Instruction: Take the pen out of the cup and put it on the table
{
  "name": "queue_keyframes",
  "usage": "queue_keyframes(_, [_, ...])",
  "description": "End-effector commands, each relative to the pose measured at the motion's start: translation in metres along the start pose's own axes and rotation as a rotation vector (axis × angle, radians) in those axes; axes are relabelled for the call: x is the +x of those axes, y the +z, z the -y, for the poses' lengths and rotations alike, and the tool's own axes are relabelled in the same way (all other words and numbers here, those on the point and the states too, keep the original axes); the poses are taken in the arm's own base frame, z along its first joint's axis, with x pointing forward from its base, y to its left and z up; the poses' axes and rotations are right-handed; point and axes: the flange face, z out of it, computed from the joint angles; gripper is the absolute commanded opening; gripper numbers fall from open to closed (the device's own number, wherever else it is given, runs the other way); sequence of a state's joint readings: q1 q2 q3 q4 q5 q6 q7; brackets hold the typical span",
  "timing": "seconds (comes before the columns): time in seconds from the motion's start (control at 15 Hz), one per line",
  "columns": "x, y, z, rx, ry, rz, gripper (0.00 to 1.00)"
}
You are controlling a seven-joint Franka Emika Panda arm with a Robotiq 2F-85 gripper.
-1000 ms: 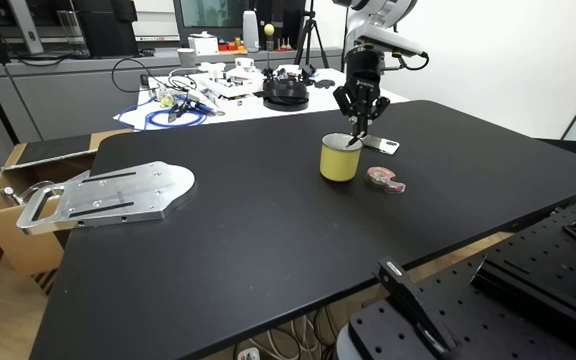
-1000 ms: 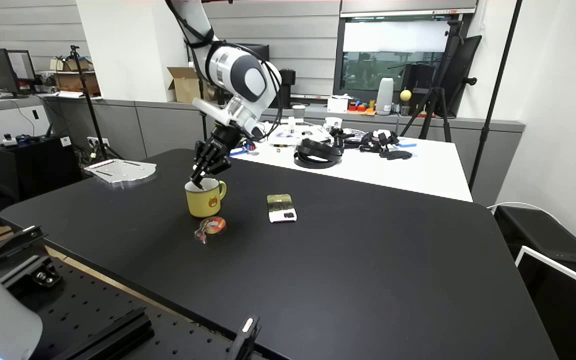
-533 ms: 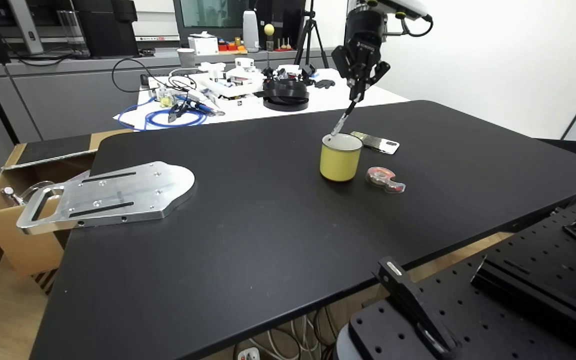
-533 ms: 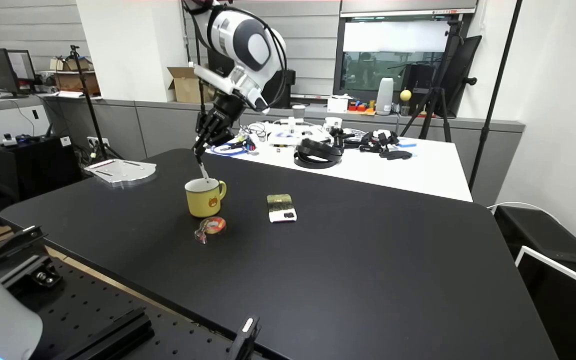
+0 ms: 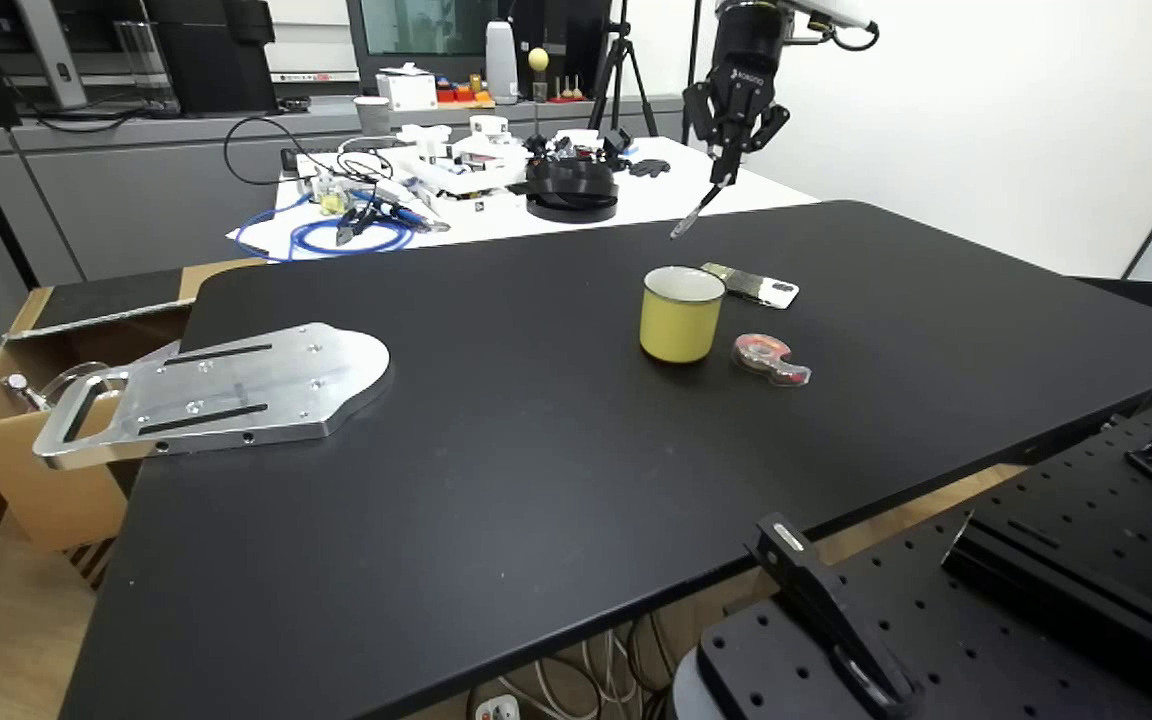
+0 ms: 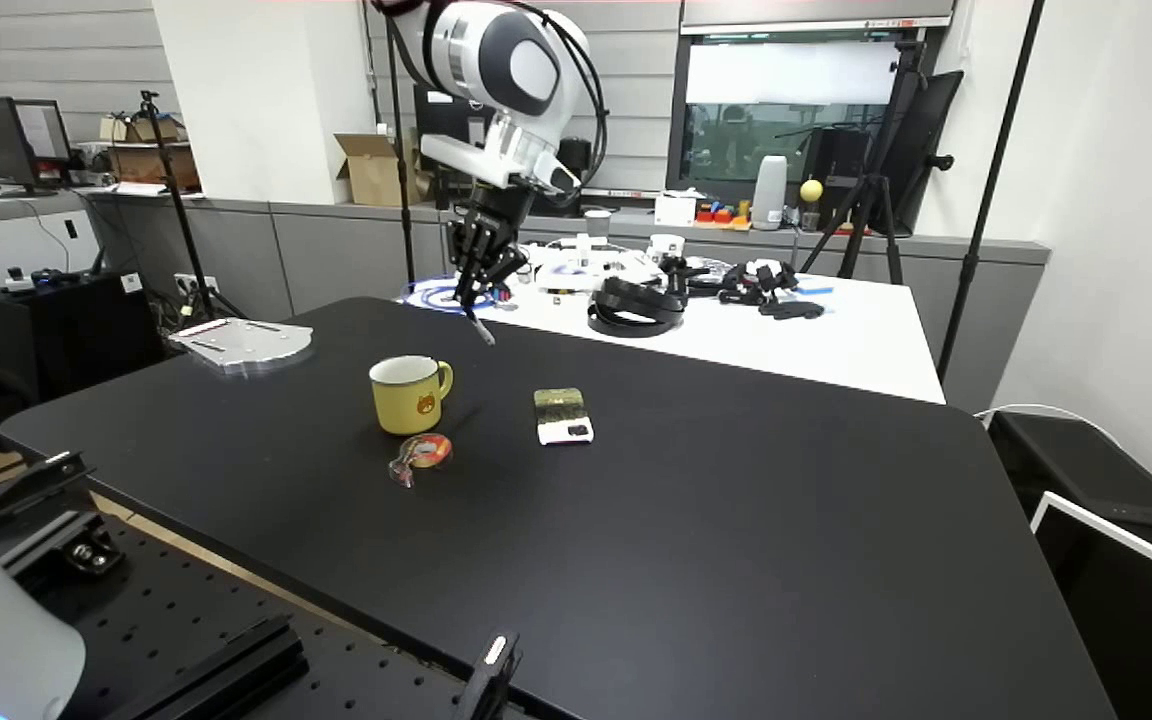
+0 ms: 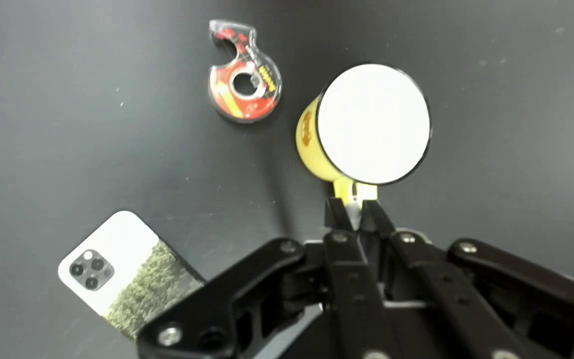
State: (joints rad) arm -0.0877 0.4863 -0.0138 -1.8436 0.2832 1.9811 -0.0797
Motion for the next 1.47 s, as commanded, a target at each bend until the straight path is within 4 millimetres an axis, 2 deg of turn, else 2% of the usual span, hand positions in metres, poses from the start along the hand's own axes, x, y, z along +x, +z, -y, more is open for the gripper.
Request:
queue_keyframes(0.0, [0.011, 0.02, -0.014, -0.056, -0.038, -0.107, 0.03])
queue_keyframes(0.53, [0.034, 0.111, -0.032, -0.111, -0.058, -0.28, 0.03])
queue_keyframes(0.73, [0.037, 0.135, -0.036, -0.126, -0.057, -0.288, 0.03])
queue_keyframes(0.87, [0.038, 0.143, -0.038, -0.124, -0.052, -0.283, 0.03])
queue_keyframes(0.93, [0.037, 0.141, -0.036, -0.118, -0.054, -0.278, 0.37])
queue_keyframes(1.0, [0.036, 0.14, -0.034, -0.115, -0.056, -0.277, 0.38])
queue_keyframes(1.13, [0.034, 0.127, -0.026, -0.106, -0.064, -0.289, 0.51])
queue_keyframes(1.4, [0.024, 0.089, -0.005, -0.064, -0.107, -0.33, 0.78])
